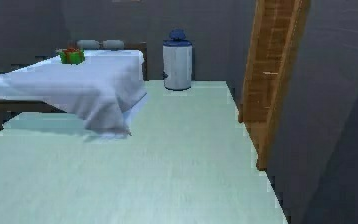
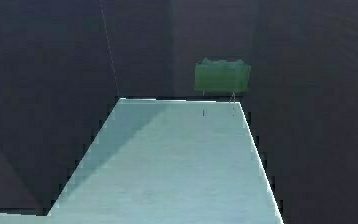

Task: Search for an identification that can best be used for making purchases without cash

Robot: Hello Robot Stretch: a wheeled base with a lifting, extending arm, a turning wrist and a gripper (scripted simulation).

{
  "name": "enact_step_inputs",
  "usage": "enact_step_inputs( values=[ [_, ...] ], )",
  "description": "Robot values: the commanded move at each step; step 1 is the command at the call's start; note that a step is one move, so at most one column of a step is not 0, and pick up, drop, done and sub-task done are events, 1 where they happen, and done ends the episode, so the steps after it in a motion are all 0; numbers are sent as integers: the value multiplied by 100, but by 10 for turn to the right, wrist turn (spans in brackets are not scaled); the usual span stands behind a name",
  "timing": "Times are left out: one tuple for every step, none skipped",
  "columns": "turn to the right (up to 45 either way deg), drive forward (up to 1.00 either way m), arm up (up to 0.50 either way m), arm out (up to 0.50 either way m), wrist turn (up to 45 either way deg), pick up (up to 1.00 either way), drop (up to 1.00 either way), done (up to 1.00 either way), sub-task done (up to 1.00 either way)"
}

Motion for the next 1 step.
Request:
enact_step_inputs(
  values=[
    [0,100,0,0,0,0,0,0,0]
  ],
)
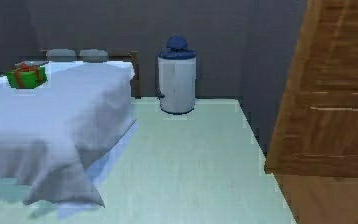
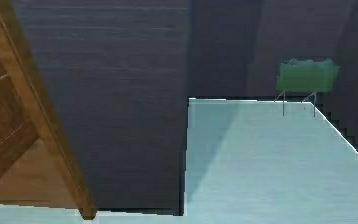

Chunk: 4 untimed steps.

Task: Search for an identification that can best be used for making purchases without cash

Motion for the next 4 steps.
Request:
enact_step_inputs(
  values=[
    [0,80,0,0,0,0,0,0,0],
    [450,0,0,0,0,0,0,0,0],
    [300,0,0,0,0,0,0,0,0],
    [0,100,0,0,0,0,0,0,0]
  ],
)
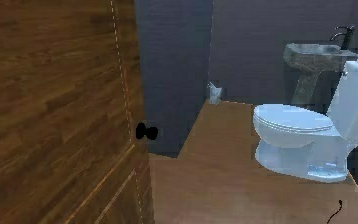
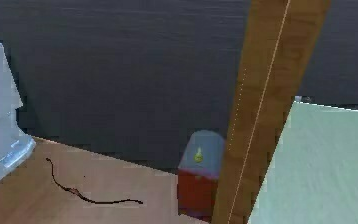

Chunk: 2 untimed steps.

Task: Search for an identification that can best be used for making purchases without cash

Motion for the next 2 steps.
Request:
enact_step_inputs(
  values=[
    [240,0,0,0,0,0,0,0,0],
    [0,5,0,0,0,0,0,0,0]
  ],
)
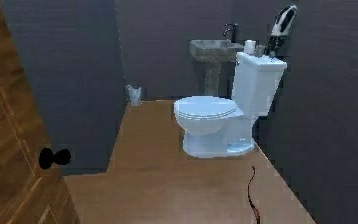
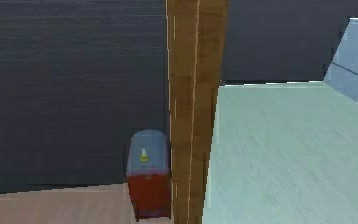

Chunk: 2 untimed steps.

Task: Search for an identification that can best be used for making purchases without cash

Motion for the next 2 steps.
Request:
enact_step_inputs(
  values=[
    [-30,0,0,0,0,0,0,0,0],
    [0,60,0,0,0,0,0,0,0]
  ],
)
